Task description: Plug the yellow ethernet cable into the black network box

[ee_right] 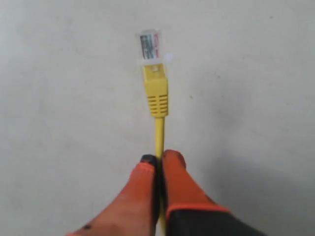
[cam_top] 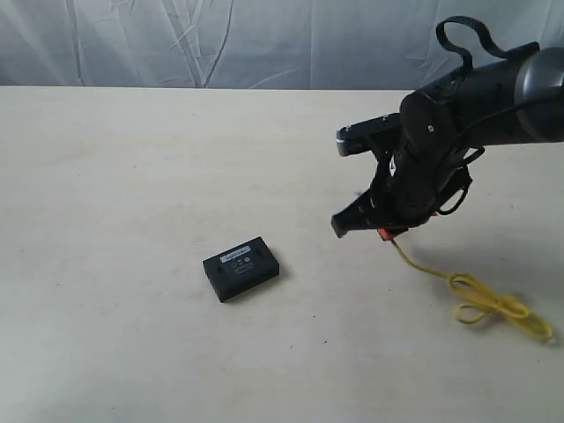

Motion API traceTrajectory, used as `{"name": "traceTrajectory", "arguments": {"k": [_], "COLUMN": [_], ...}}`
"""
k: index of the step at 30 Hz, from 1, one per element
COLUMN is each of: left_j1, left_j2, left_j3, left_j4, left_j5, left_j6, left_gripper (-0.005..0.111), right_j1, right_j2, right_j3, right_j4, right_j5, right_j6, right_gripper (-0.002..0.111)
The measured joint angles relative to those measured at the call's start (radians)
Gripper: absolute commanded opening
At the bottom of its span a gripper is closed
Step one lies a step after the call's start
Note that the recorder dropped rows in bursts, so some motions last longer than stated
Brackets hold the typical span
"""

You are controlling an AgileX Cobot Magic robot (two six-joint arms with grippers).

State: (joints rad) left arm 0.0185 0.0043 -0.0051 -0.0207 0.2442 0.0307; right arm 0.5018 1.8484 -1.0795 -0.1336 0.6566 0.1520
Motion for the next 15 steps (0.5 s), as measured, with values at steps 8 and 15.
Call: {"name": "traceTrajectory", "arguments": {"k": [8,15], "left_j1": [0.0,0.0], "left_j2": [0.0,0.0], "left_j3": [0.0,0.0], "left_j4": [0.0,0.0], "left_j5": [0.0,0.0], "left_j6": [0.0,0.0], "left_gripper": [0.0,0.0], "right_j1": [0.004,0.137], "right_j2": [-0.013,-0.03], "right_j3": [0.04,0.111], "right_j4": [0.108,0.143], "right_j5": [0.07,-0.037], "right_j6": [-0.321,-0.362], "right_gripper": [0.0,0.0]}}
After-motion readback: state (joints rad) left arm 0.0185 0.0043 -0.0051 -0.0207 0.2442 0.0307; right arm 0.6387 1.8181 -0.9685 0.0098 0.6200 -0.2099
